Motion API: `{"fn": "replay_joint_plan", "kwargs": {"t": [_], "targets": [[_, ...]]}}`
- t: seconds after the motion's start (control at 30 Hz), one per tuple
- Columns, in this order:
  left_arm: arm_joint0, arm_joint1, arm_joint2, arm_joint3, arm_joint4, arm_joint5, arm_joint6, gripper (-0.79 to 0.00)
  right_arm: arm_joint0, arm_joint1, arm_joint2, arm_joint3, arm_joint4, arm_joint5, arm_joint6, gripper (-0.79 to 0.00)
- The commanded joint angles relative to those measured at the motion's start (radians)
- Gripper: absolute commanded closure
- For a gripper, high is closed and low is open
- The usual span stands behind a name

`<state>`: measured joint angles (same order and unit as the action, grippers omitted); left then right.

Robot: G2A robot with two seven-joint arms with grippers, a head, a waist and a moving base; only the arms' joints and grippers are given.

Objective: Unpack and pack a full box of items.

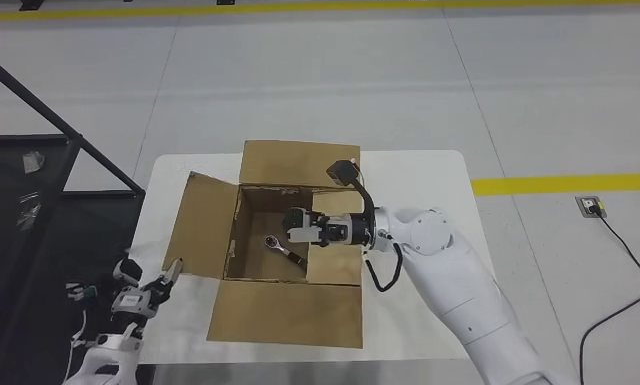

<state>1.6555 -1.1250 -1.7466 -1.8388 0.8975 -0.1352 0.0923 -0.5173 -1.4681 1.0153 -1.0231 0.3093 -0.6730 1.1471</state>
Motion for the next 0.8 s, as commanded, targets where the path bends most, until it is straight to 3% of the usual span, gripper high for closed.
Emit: {"fn": "replay_joint_plan", "kwargs": {"t": [0.0,0.27,0.47,0.6,0.77], "targets": [[0.031,-0.002,-0.005,-0.052,-0.003,-0.002,0.012,-0.785,0.001,0.0,0.0,0.001,0.0,0.0,0.0,-0.785],[0.111,-0.012,0.001,-0.206,0.015,0.016,0.044,-0.785,-0.057,0.019,0.014,-0.084,-0.069,-0.034,-0.034,-0.785],[0.161,-0.013,0.027,-0.331,-0.03,-0.103,-0.015,-0.785,-0.147,0.071,0.063,-0.258,-0.216,-0.077,-0.077,-0.785],[0.098,-0.011,0.109,-0.354,-0.02,-0.137,-0.141,-0.785,-0.236,0.116,0.135,-0.379,-0.296,-0.102,-0.102,-0.785],[-0.099,-0.017,0.244,-0.266,-0.194,-0.104,-0.373,-0.785,-0.36,0.169,0.257,-0.511,-0.322,-0.096,-0.1,-0.785]]}}
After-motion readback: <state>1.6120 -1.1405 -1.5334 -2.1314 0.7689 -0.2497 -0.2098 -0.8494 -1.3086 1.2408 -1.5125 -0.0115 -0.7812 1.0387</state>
